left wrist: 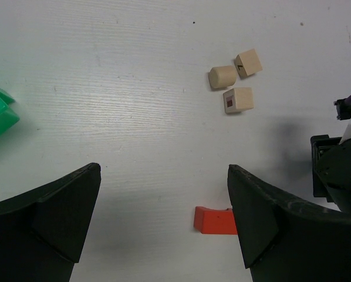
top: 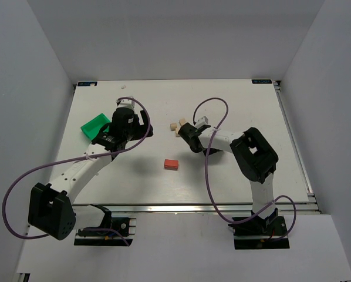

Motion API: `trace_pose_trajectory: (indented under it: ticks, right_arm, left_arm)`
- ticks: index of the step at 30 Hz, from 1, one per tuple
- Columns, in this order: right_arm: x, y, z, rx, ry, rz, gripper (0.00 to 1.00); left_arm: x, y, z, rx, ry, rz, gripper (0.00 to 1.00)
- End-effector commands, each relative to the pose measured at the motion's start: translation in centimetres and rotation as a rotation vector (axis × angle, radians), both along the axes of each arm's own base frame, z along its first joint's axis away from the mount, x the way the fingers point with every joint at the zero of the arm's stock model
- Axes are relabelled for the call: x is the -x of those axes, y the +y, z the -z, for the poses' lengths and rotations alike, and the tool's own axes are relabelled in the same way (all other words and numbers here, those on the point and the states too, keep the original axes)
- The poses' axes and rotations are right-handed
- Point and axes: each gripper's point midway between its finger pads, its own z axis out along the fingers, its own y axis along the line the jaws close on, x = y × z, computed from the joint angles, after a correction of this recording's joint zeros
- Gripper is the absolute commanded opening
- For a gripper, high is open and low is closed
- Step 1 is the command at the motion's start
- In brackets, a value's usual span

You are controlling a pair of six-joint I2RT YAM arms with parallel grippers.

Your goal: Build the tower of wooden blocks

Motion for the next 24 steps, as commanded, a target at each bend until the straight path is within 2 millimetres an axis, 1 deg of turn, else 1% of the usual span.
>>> trace_pose_trajectory:
  ticks: [1, 3, 4, 7, 8, 9, 10, 11, 12, 13, 14, 15, 16, 17, 19, 20, 22, 23, 24]
  right_arm:
    - [0.5, 2.6, 0.9, -0.096, 0.026, -0.006, 0.62]
    - [0.5, 3.0, 0.2, -0.110, 0.005, -0.006, 0.67]
    - [0.4, 3.1, -0.5, -0.120, -0.010, -0.006, 0.68]
    - [0.0, 3.8, -1.6, -0.170, -0.039, -0.008, 0.68]
    - [-0.1, 4.1, -2.4, -0.198, -0.054, -0.011, 0.68]
    - [-0.1, 4.6, -2.5, -0.241, -0.055, -0.006, 0.68]
    - [0.2, 4.5, -2.2, -0.262, -0.051, 0.003, 0.69]
    - [0.2, 4.3, -2.7, -0.296, -0.063, 0.012, 0.69]
    - [0.1, 4.8, -2.4, -0.350, -0.064, 0.014, 0.69]
    - [0.8, 4.1, -2.0, -0.372, -0.057, 0.028, 0.70]
    - [0.6, 3.4, -1.9, -0.398, -0.057, 0.054, 0.70]
    - [0.9, 3.2, -1.5, -0.427, -0.040, 0.065, 0.70]
    - [0.6, 3.1, -1.9, -0.459, -0.061, 0.071, 0.70]
    - [0.9, 2.1, -1.3, -0.461, -0.052, 0.095, 0.71]
    - [0.9, 1.3, -1.4, -0.480, -0.066, 0.118, 0.71]
    - [1.0, 0.4, -1.1, -0.474, -0.065, 0.142, 0.71]
    - [0.9, 0.1, -1.0, -0.491, -0.067, 0.144, 0.71]
    - [0.1, 0.1, -1.2, -0.512, -0.087, 0.133, 0.71]
    - [0.2, 0.4, -0.6, -0.542, -0.064, 0.118, 0.70]
  left_arm:
    - [-0.6, -0.1, -1.5, 0.000, -0.028, -0.003, 0.98]
    - [-0.6, -0.2, -1.5, 0.001, -0.026, 0.000, 0.98]
    - [-0.7, -0.2, -1.5, 0.000, -0.027, 0.001, 0.98]
    - [-0.7, -0.3, -1.5, 0.004, -0.029, 0.004, 0.98]
    - [-0.6, -0.4, -1.5, 0.006, -0.027, 0.006, 0.98]
    - [-0.6, -0.4, -1.6, 0.009, -0.029, 0.008, 0.98]
    - [-0.6, -0.5, -1.5, 0.009, -0.027, 0.011, 0.98]
    - [-0.6, -0.5, -1.6, 0.009, -0.029, 0.012, 0.98]
    - [-0.5, -0.4, -1.6, 0.005, -0.028, 0.014, 0.98]
    - [-0.5, -0.4, -1.7, 0.005, -0.031, 0.014, 0.98]
    - [-0.5, -0.4, -1.8, 0.004, -0.033, 0.014, 0.98]
    - [-0.4, -0.3, -1.8, 0.002, -0.032, 0.015, 0.98]
    - [-0.4, -0.4, -1.9, 0.003, -0.035, 0.017, 0.98]
    - [-0.4, -0.4, -1.9, 0.004, -0.034, 0.018, 0.98]
    - [-0.3, -0.4, -1.8, 0.002, -0.030, 0.021, 0.98]
    - [-0.3, -0.5, -1.8, 0.005, -0.031, 0.024, 0.98]
    - [-0.3, -0.6, -1.8, 0.007, -0.031, 0.026, 0.98]
    - [-0.3, -0.6, -1.9, 0.010, -0.033, 0.030, 0.98]
    - [-0.4, -0.7, -1.8, 0.007, -0.032, 0.032, 0.98]
